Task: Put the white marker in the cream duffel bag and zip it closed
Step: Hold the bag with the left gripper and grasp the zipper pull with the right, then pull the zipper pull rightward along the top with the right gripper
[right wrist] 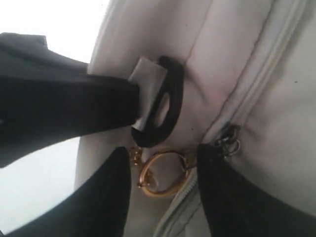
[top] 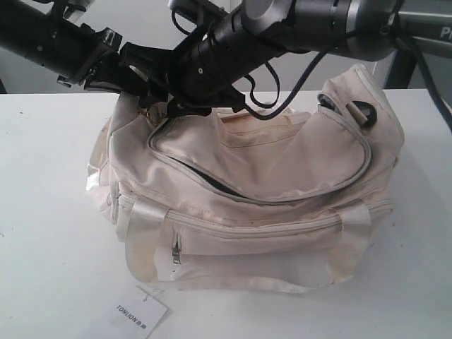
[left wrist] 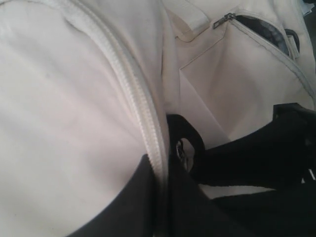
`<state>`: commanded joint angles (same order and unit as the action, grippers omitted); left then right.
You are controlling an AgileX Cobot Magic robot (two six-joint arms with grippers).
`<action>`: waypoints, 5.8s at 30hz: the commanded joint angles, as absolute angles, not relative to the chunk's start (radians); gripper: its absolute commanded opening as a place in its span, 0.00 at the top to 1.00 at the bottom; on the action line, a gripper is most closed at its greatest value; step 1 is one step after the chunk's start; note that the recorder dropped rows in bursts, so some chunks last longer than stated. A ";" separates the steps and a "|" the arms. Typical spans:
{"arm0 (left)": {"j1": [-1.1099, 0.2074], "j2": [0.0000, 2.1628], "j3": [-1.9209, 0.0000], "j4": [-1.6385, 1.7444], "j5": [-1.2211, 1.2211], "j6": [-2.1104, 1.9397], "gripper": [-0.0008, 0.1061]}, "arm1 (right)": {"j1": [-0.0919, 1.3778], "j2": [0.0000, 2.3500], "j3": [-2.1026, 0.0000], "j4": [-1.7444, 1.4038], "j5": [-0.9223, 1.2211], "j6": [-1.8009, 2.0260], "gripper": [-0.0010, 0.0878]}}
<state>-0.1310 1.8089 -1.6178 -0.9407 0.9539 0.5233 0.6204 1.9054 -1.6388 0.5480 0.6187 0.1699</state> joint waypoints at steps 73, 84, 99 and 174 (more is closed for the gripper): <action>-0.131 1.809 -1.618 -0.900 0.933 0.519 0.99 | 0.718 1.844 -1.639 0.647 1.017 0.021 0.99; -0.131 1.809 -1.618 -0.900 0.935 0.520 0.99 | 0.736 1.844 -1.635 0.623 1.146 -0.029 0.99; -0.131 1.809 -1.618 -0.758 0.929 0.520 0.99 | 0.736 1.844 -1.635 0.560 1.221 -0.102 0.99; -0.131 1.809 -1.618 -0.431 0.906 0.527 0.99 | 0.513 1.436 -1.323 -0.052 1.221 0.050 0.99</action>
<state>-0.1310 1.8089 -1.6178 -0.4315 0.9063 0.5274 0.5134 1.4361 -1.3231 -0.0517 1.2211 0.0501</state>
